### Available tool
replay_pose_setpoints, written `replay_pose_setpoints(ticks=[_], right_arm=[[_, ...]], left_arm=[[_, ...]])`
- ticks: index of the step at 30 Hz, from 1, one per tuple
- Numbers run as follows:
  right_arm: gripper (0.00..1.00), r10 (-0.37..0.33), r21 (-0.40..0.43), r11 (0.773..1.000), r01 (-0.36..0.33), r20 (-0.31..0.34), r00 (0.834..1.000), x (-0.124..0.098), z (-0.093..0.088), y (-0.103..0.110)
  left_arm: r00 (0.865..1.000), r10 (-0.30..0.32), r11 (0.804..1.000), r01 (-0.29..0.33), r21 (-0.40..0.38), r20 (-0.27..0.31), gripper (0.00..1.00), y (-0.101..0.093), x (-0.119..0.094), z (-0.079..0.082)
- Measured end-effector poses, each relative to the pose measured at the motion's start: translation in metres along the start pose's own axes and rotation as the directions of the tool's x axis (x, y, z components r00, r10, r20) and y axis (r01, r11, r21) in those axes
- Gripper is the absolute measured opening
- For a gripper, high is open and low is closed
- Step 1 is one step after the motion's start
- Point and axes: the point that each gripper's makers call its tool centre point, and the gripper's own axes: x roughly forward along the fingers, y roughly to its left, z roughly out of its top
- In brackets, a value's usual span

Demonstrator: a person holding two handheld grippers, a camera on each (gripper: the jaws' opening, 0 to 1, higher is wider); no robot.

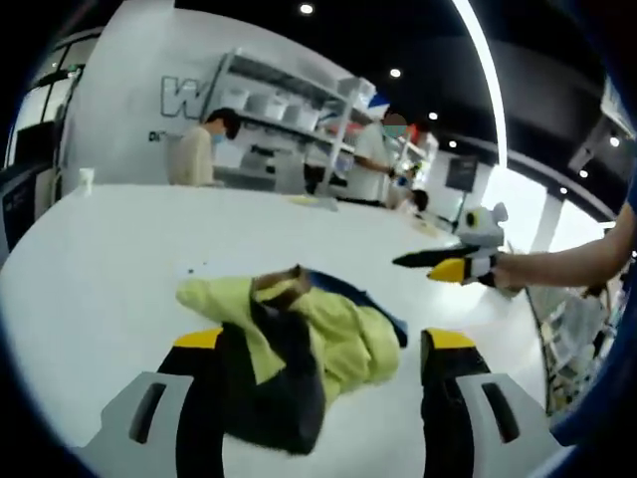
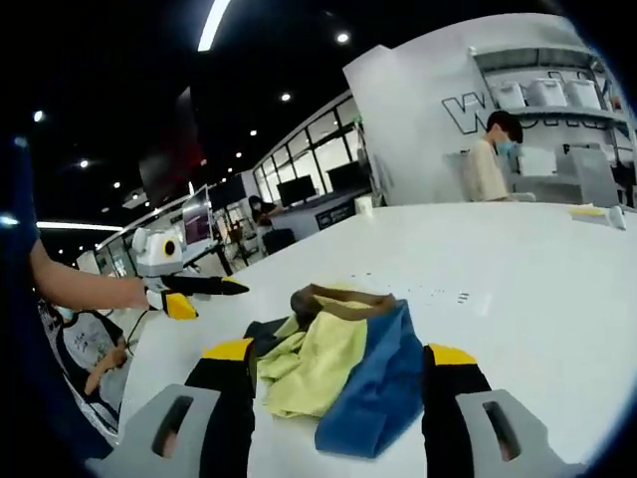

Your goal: Fold the garment on the visible template until the final outline fits inside the template.

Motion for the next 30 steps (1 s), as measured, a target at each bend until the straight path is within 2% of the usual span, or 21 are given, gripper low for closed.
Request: replay_pose_setpoints(ticks=[5,10,18,24,30], right_arm=[[0.67,0.031,-0.022,0.999,-0.032,-0.045,0.998,0.012,-0.003,-0.002],[0.65,0.056,-0.038,0.998,-0.059,-0.071,0.996,0.025,-0.001,-0.008],[0.59,0.085,-0.070,0.993,-0.095,-0.143,0.986,0.043,0.000,-0.020],[0.53,0.095,-0.074,0.991,-0.111,-0.193,0.977,0.056,-0.002,-0.025],[0.48,0.087,-0.058,0.993,-0.101,-0.209,0.974,0.071,-0.004,-0.036]], left_arm=[[0.998,-0.007,0.999,0.010,0.044,-0.066,0.73,0.005,0.009,-0.005],[0.995,-0.001,0.997,0.009,0.076,-0.102,0.68,0.013,0.020,-0.004],[0.990,0.011,0.995,0.003,0.096,-0.144,0.63,0.024,0.036,-0.004],[0.990,0.013,0.996,-0.002,0.084,-0.138,0.59,0.030,0.046,0.001],[0.986,0.046,0.997,-0.035,0.069,-0.163,0.47,0.045,0.058,0.000]])
